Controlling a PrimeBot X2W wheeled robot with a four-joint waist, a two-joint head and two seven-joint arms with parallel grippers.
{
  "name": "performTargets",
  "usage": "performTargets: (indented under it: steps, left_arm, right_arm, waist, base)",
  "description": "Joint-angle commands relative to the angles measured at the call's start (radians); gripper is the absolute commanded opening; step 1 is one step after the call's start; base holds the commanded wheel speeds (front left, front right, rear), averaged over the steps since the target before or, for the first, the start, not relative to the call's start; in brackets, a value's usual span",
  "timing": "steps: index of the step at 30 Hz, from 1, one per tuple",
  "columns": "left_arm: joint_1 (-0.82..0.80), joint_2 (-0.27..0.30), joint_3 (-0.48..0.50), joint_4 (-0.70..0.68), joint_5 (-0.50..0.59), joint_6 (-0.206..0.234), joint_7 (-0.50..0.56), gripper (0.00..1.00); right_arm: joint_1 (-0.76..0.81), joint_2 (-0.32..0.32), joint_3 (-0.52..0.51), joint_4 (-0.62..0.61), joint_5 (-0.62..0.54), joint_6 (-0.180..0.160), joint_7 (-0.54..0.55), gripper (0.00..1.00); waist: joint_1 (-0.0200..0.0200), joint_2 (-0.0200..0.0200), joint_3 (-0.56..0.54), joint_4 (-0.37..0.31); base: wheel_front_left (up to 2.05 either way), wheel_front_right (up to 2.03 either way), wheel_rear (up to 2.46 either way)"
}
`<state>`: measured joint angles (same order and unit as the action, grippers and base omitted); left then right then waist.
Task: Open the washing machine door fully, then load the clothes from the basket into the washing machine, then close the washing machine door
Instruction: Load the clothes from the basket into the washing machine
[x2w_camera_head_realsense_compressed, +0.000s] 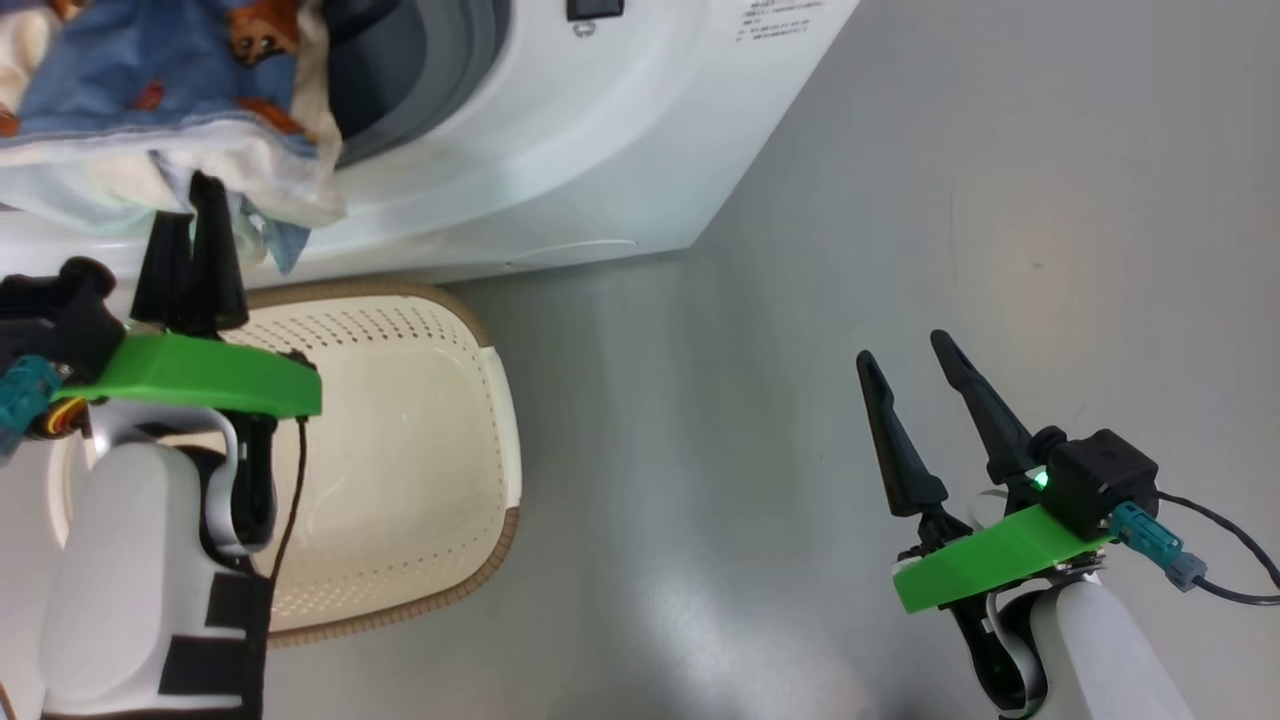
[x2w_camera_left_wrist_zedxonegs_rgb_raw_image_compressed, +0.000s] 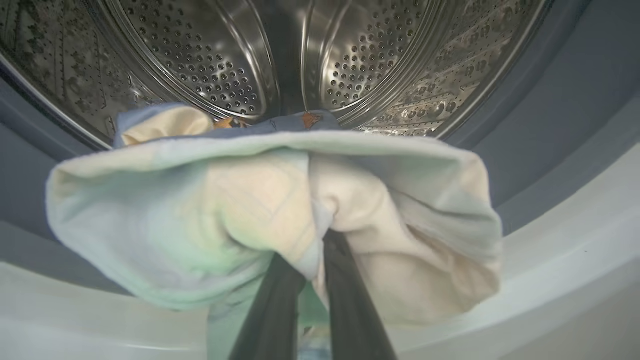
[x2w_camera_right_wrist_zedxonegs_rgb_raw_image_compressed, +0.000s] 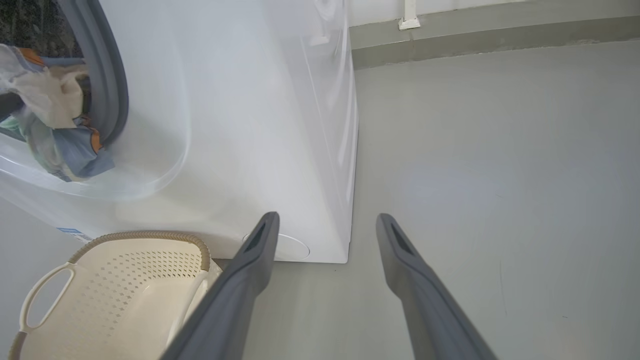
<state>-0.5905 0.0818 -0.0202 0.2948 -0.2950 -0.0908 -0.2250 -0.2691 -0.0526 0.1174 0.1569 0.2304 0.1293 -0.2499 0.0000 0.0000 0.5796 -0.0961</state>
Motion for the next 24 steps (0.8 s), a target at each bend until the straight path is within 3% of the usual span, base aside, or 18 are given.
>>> performTargets:
  steps: [1,9,24]
  left_arm:
    - [0.026,0.040,0.022,-0.041,0.019,0.012,0.009,0.00]
    - [-0.023,0.096,0.031,-0.104,0.039,0.037,0.093,0.00]
    - [-0.311,0.218,0.018,0.072,0.082,0.034,0.209,0.00]
  right_arm:
    - [0.026,0.002,0.026,-0.017,0.003,0.001,-0.012,1.00]
    - [0.027,0.002,0.043,-0.015,0.015,0.001,-0.012,1.00]
    - [0.004,0.002,0.064,-0.019,0.036,0.001,-0.012,1.00]
  waist:
    - [0.0000,0.0000,-0.013,0.004]
    - [0.0000,0.0000,-0.023,-0.018]
    - [0.0000,0.0000,0.043,-0.088]
  base:
    - [0.00,0.00,0.00]
    - [0.00,0.00,0.00]
    - [0.00,0.00,0.00]
